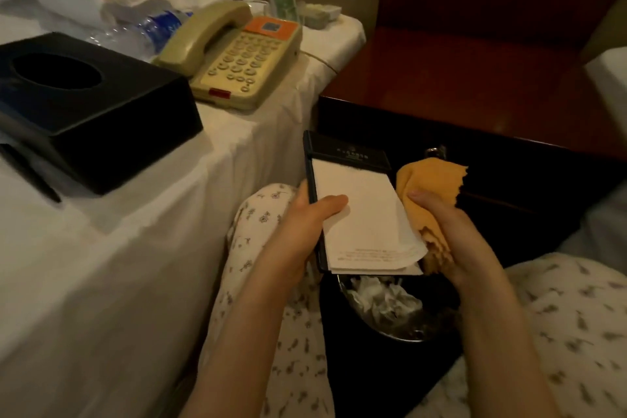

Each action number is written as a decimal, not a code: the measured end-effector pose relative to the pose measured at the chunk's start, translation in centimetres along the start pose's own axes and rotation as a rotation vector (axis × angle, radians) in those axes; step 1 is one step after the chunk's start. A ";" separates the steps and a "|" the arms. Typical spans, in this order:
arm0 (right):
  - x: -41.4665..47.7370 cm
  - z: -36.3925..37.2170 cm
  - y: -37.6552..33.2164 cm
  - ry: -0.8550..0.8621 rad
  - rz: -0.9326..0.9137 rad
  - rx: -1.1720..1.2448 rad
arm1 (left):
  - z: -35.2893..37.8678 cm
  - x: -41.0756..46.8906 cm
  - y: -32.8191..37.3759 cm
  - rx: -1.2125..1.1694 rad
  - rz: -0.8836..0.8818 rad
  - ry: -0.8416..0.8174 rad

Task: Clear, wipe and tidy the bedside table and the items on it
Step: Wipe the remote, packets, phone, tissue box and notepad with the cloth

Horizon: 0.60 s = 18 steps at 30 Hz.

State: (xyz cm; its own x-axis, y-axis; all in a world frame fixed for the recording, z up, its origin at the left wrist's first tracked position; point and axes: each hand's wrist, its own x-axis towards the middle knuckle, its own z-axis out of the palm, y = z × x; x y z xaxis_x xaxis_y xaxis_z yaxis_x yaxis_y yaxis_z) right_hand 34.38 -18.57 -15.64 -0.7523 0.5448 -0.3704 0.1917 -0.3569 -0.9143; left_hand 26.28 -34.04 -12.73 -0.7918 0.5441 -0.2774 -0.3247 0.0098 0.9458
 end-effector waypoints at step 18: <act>2.8 1.2 1.9 0.234 -0.414 -1.174 | 3.0 2.0 -6.1 0.329 -0.161 -0.158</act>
State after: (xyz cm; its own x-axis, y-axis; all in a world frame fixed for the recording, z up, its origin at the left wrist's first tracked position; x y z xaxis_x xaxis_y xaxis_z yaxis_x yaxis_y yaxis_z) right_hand 31.89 -18.63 -18.23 -0.7834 0.6179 0.0668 0.5017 0.6922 -0.5188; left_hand 28.21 -30.53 -18.57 -0.6467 0.6355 -0.4218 -0.2353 0.3598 0.9029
